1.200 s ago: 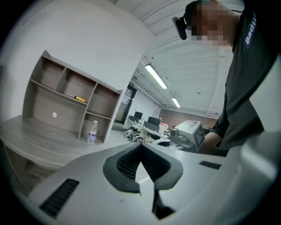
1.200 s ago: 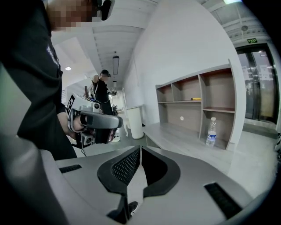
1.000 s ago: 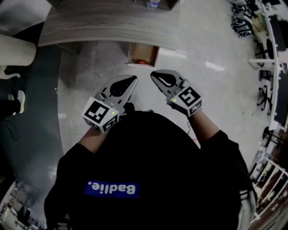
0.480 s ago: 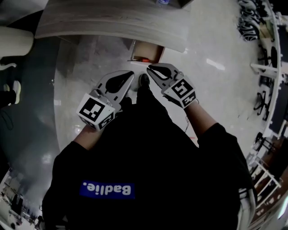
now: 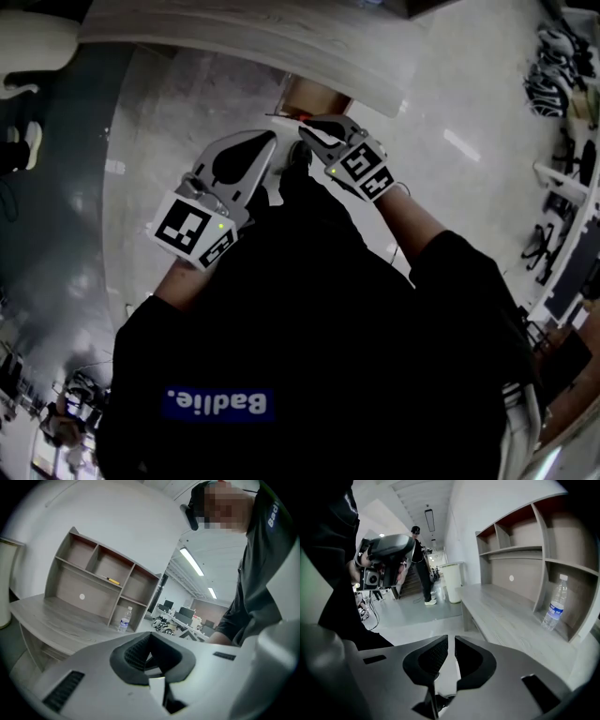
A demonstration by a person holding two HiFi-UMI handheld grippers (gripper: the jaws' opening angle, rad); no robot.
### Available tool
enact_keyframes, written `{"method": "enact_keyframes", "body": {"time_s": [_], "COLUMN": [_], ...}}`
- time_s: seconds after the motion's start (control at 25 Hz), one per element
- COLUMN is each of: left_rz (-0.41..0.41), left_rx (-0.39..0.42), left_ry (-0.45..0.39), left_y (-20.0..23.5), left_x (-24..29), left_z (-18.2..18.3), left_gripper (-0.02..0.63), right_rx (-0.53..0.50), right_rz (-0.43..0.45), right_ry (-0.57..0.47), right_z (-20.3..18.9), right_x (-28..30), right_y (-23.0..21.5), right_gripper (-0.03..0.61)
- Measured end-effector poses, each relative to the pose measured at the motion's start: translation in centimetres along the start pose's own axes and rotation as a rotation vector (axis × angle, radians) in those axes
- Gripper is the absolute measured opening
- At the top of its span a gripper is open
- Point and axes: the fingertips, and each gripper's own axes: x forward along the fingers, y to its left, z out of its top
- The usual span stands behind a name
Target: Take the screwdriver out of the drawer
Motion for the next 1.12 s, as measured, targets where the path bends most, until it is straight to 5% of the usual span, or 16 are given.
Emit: {"method": "enact_keyframes", "body": {"time_s": [0.2,1.12], "left_rz": [0.05,0.19], "left_rx": [-0.014,-0.065], "left_ry": [-0.023,-0.013], "left_y": [1.0,4.5], "left_x": [1.0,-2.8], "left_z": [-0.1,-2.3], "left_gripper": [0.002,0.002], "right_rx": [-0.061,-0.323], "right_rz": [0.026,0.116], "right_ry": [0.084,0.518], "right_z": [-3.2,-18.2], "right_x": [2.6,13.9], "right_y": [-1.4,-6.0], "right_gripper": [0.092,0.112]}}
